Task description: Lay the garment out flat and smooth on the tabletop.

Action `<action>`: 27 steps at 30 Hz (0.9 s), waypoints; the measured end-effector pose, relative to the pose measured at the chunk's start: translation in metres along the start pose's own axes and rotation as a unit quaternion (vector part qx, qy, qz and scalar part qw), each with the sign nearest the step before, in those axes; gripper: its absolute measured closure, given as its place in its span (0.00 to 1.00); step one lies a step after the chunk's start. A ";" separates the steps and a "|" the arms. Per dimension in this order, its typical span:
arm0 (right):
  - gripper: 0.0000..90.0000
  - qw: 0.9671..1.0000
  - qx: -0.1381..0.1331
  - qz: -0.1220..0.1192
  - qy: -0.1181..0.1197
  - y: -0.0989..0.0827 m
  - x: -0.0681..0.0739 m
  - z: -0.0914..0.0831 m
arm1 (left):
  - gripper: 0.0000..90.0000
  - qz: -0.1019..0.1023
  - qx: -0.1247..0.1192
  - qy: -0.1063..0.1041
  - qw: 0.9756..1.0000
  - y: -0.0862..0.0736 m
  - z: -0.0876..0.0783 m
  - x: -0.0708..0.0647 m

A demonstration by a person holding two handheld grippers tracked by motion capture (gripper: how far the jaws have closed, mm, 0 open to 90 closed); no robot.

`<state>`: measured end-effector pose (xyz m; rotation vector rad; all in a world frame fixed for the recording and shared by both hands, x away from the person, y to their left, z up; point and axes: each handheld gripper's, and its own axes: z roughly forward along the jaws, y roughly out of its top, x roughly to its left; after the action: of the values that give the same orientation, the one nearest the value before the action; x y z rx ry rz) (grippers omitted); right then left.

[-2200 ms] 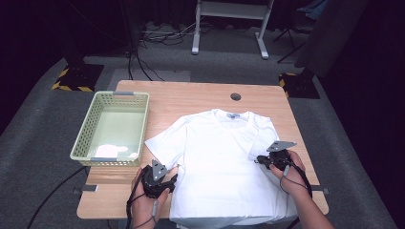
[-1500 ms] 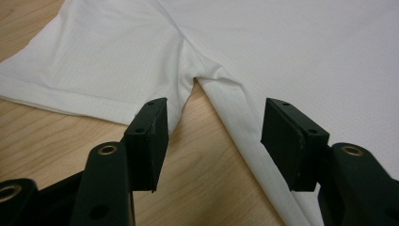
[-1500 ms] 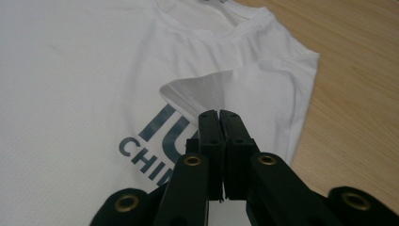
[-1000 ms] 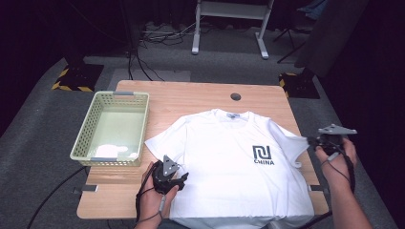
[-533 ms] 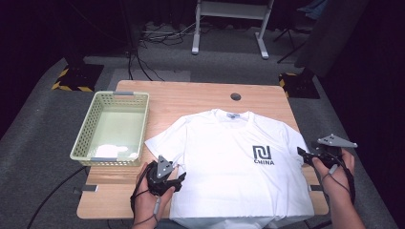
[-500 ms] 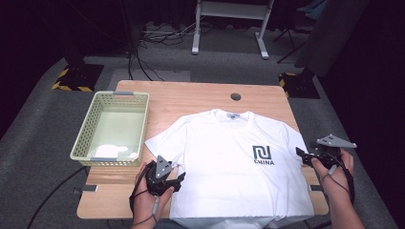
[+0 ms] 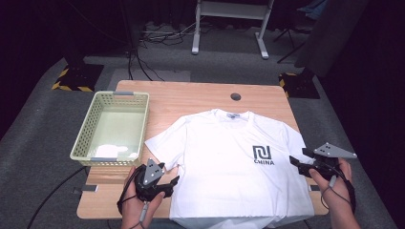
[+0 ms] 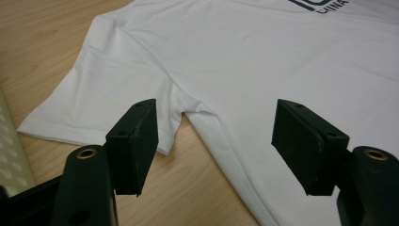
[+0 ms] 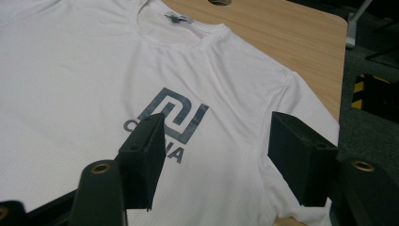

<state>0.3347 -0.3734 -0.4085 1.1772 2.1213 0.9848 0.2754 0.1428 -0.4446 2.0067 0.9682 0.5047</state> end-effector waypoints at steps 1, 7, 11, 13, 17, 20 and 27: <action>0.41 1.000 0.000 -0.002 0.001 -0.002 0.000 -0.002 | 0.34 0.003 -0.002 -0.003 1.000 -0.001 -0.005 -0.001; 0.41 1.000 -0.005 -0.004 0.005 -0.009 -0.001 -0.017 | 0.31 0.015 -0.005 -0.008 1.000 -0.007 -0.022 0.001; 0.41 1.000 0.000 -0.007 0.009 -0.017 0.000 -0.023 | 0.30 0.015 -0.006 -0.009 1.000 -0.012 -0.029 0.005; 0.41 1.000 0.001 -0.009 0.013 -0.021 0.000 -0.024 | 0.30 0.018 -0.006 -0.009 1.000 -0.017 -0.034 0.009; 0.40 1.000 0.002 -0.014 0.023 -0.028 0.000 -0.025 | 0.30 0.030 -0.015 -0.012 0.999 -0.026 -0.039 0.016; 0.40 0.999 0.005 -0.013 0.030 -0.034 -0.001 -0.025 | 0.30 0.032 -0.015 -0.012 0.999 -0.031 -0.042 0.020; 0.38 0.999 0.010 -0.008 0.041 -0.047 -0.003 -0.021 | 0.29 0.028 -0.010 -0.007 1.000 -0.044 -0.050 0.032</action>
<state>0.2979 -0.4000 -0.4324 1.1455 2.2066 1.0220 0.2435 0.2086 -0.4519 2.0219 0.8963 0.5283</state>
